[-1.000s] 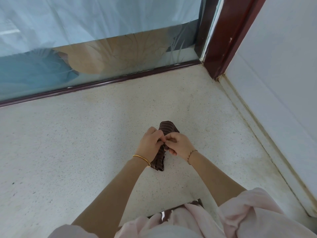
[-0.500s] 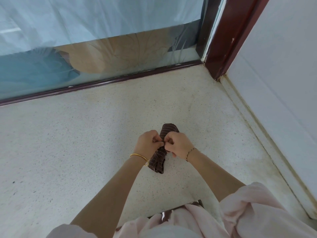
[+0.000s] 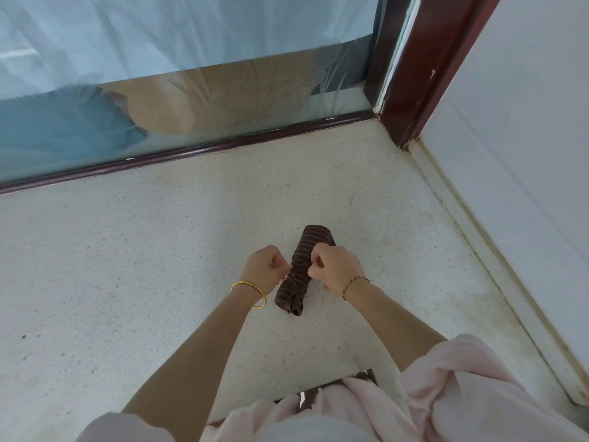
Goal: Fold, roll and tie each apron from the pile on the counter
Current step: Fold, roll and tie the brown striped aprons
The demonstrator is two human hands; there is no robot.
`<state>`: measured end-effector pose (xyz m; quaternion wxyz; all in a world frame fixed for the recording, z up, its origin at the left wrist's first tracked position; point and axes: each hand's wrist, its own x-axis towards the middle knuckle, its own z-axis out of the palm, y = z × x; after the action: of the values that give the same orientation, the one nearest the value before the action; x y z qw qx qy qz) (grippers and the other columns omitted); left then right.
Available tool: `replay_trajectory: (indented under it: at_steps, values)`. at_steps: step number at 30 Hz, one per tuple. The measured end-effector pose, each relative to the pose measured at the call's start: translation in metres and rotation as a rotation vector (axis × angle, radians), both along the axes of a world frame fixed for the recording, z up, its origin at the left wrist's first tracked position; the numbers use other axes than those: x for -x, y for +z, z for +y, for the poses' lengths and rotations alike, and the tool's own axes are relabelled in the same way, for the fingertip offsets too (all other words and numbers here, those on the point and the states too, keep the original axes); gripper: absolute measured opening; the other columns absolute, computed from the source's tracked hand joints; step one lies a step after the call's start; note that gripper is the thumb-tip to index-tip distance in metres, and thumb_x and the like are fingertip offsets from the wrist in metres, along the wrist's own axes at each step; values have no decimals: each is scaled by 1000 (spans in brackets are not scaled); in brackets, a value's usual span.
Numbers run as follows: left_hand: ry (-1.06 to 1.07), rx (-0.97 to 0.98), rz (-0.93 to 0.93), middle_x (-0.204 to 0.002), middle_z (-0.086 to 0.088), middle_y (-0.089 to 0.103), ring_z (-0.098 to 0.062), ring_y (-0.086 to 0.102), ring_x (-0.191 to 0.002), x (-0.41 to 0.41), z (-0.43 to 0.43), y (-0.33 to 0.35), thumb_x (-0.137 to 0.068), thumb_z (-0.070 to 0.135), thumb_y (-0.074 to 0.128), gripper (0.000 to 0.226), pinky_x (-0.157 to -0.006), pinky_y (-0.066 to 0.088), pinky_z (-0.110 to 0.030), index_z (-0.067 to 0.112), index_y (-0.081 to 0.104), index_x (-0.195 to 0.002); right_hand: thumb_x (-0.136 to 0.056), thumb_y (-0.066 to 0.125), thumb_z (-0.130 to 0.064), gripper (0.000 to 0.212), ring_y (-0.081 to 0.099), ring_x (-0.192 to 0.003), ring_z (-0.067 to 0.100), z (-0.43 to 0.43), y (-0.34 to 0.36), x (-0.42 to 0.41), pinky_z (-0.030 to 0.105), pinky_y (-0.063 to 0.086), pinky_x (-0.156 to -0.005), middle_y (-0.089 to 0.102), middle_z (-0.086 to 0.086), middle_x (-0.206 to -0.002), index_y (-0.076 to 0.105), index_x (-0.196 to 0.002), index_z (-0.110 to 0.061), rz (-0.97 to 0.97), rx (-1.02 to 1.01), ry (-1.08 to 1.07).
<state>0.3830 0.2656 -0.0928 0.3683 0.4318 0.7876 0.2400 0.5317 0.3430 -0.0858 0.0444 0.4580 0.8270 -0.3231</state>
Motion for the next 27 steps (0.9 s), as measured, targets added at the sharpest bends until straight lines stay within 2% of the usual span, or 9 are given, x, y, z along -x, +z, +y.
replay_trajectory:
  at_steps: [3,5,7,11,13,15,22,25,27]
  values:
    - [10,19,-102,-89,0,61,-18,59,-84,-1,-3,-2,-85,24,67,13,-74,48,-26,17,55,-87,-87,52,-15,4,67,-56,17,-1,1,-1,30,54,-57,68,4,-68,53,-83,-16,159,182,-134]
    - [-53,84,-233,-108,4,51,-12,52,-100,-4,-7,1,-76,34,74,45,-78,46,-20,21,49,-110,-89,52,-10,8,67,-54,16,-2,5,-2,22,49,-49,68,3,-66,53,-82,-14,264,297,-222]
    - [-134,114,-138,-119,3,38,-13,44,-106,-10,-9,1,-64,34,82,75,-85,47,-25,24,37,-123,-90,50,-7,10,65,-52,14,-3,10,-1,20,47,-46,69,5,-66,53,-81,-13,336,368,-291]
    - [-23,-66,-36,-105,-1,45,-15,51,-92,-9,2,17,-72,8,71,53,-72,46,-20,14,44,-118,-91,50,-7,8,63,-50,17,3,25,2,21,45,-44,68,7,-65,56,-86,-9,428,379,-370]
    - [3,-61,-108,-90,2,54,-16,56,-81,1,14,31,-75,5,68,43,-64,47,-20,14,47,-111,-92,51,-9,7,61,-50,16,12,34,-3,19,46,-45,67,8,-69,58,-92,-10,466,285,-417]
    - [43,-31,-266,-92,-4,61,-21,61,-83,12,28,46,-75,4,70,40,-72,54,-29,14,49,-108,-92,50,-6,12,62,-57,14,20,44,-11,17,49,-53,66,5,-77,58,-98,-13,500,113,-447]
    - [165,19,-728,-103,-21,62,-29,66,-87,6,69,87,-83,-2,64,28,-80,56,-43,1,55,-109,-77,53,7,48,47,-115,16,18,68,-44,19,33,-95,59,-1,-120,60,-119,-15,251,-347,-179]
    - [110,33,-774,-89,-18,61,-27,63,-82,-15,81,115,-87,-1,58,4,-84,54,-43,2,57,-87,-74,67,-8,57,42,-127,20,18,77,-60,35,33,-107,53,-1,-130,51,-128,-16,159,-507,-107]
    - [85,57,-811,-83,-17,61,-24,63,-77,-34,86,136,-89,0,56,7,-78,56,-38,2,57,-82,-74,74,-27,60,43,-127,21,19,86,-74,44,34,-107,54,-2,-129,50,-128,-18,127,-621,-121]
